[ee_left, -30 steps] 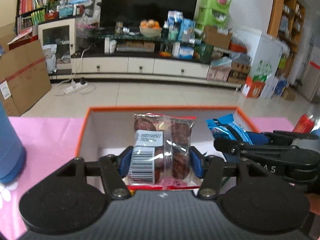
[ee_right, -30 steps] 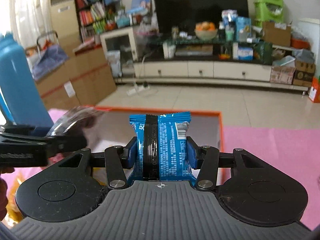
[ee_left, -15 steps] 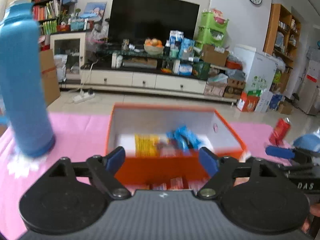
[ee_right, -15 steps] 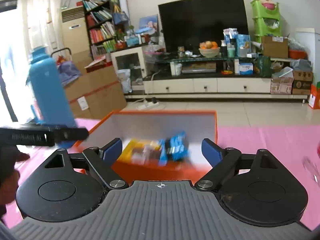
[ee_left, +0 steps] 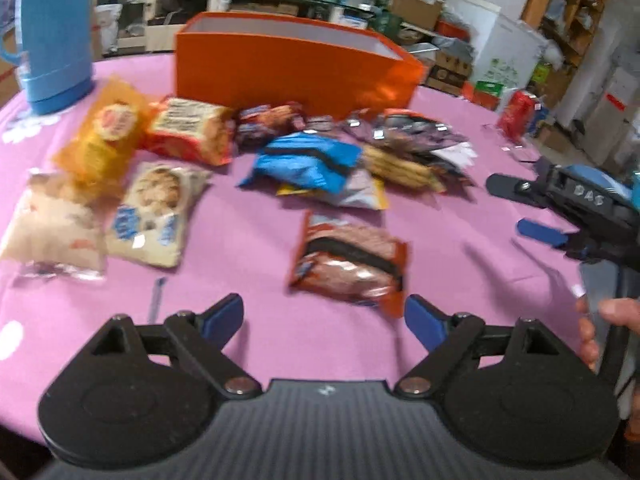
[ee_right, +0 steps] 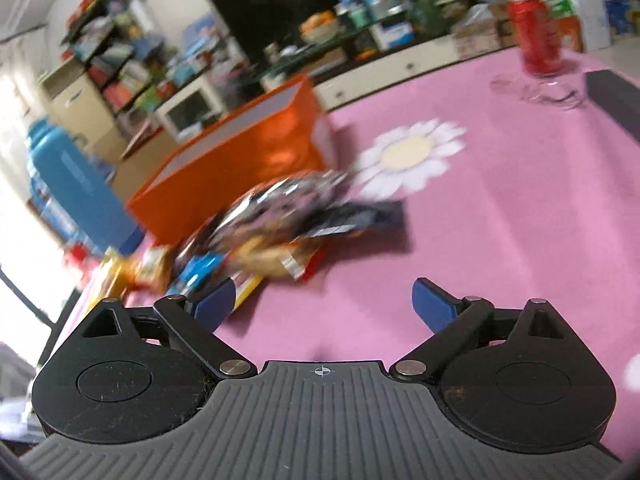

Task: Organize snacks
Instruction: 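Grasp the brown-orange wrapped bar with the right tool while the left tool grasps the yellow bread bag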

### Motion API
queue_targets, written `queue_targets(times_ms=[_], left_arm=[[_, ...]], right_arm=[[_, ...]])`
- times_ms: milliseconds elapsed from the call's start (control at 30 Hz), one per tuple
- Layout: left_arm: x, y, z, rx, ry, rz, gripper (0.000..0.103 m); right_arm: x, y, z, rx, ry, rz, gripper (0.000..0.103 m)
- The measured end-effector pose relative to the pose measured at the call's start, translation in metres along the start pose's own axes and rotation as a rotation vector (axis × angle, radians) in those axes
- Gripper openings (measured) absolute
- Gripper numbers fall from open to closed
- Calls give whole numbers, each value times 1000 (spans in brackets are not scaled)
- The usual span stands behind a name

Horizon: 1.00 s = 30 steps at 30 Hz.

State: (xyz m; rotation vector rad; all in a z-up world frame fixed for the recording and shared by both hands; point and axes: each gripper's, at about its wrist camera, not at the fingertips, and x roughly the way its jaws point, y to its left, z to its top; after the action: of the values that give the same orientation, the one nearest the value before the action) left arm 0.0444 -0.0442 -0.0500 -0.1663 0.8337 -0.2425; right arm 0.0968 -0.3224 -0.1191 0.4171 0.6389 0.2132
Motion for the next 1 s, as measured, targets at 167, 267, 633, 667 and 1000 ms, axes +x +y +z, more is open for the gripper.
queue_targets(times_ms=[167,267,633,667,1000], left_arm=[[22,-16,9,8,22,-36,86],[38,-25,23,46,7,-10,86],[65,-83,28,177,14,-125,86],[66,-92,25,200,14,-137,86],[-16,-42,24,377,-202,190,92]], right_arm=[[-1,-21,5,109,-3,3,89],[-3,-25,4,117,-6,-15,91],[0,-30,7,138,7,-23,93],[0,-30,7,140,6,-28,93],[-5,-40,9,175,-26,-60,94]])
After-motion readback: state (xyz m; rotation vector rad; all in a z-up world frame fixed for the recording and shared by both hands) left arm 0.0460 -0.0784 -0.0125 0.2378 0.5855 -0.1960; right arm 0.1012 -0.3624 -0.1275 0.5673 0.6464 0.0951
